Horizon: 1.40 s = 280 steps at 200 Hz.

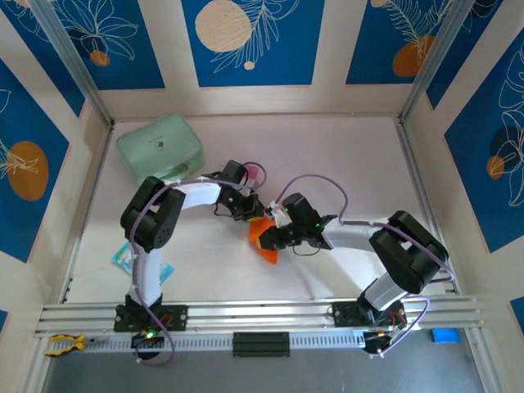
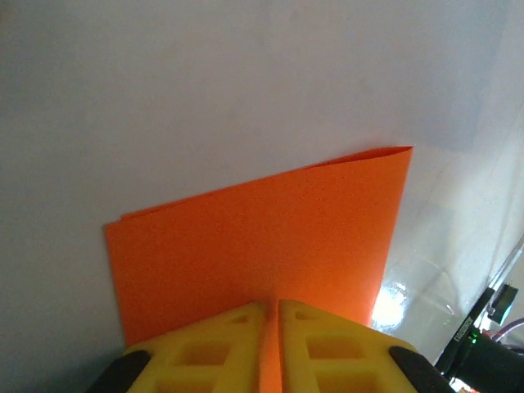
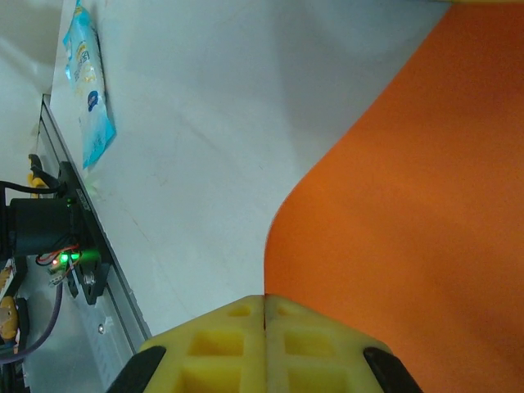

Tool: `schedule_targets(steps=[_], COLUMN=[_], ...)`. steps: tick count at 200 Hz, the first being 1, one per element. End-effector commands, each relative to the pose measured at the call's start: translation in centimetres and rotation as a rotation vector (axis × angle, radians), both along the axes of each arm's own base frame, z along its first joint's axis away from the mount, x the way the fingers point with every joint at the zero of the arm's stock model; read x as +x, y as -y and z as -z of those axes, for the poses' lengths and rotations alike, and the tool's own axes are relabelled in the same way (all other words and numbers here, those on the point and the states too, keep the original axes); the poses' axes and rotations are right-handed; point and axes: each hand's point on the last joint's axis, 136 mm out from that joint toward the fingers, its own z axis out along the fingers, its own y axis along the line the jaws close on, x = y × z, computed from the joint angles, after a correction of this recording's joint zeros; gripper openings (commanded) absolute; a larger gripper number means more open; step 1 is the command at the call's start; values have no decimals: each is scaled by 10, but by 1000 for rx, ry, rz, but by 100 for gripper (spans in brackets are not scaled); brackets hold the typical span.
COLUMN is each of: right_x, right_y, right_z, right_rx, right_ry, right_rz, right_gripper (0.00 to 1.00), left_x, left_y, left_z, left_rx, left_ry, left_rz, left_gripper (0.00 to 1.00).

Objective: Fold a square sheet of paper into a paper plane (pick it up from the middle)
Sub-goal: Third fold the triangle at the center of the table.

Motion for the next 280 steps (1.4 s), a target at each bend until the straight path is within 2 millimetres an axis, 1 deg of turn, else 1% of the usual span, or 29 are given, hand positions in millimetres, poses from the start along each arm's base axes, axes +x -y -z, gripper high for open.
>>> schedule_targets(steps=[1,26,75,135,192,235,280], right_x=[-3,2,15,25,28,32,32], right_y=[3,11,27,38,43,43,41], right_z=[4,9,15,20,30,31,31], right_rx=[-17,-87,-220,-315,-379,-397,-396], right_ry=[-14,12,67,100,94,93,87], right_rz=[-14,-2,22,48,66,77,69], right_gripper=[0,0,0,0,0,0,0], left_x=[-10,-14,-13,-14,-13,-12,-12], left_y=[-9,-15,-16,-17,-17,-16,-16], left_z=[19,25,20,19,17,16,16], left_rx=[87,118,124,126,124,123,122], left_ry=[-12,-13,-2,0,5,4,2], left_rz=[40,47,49,41,38,36,35], left_gripper=[15,14,14,15,14,14,13])
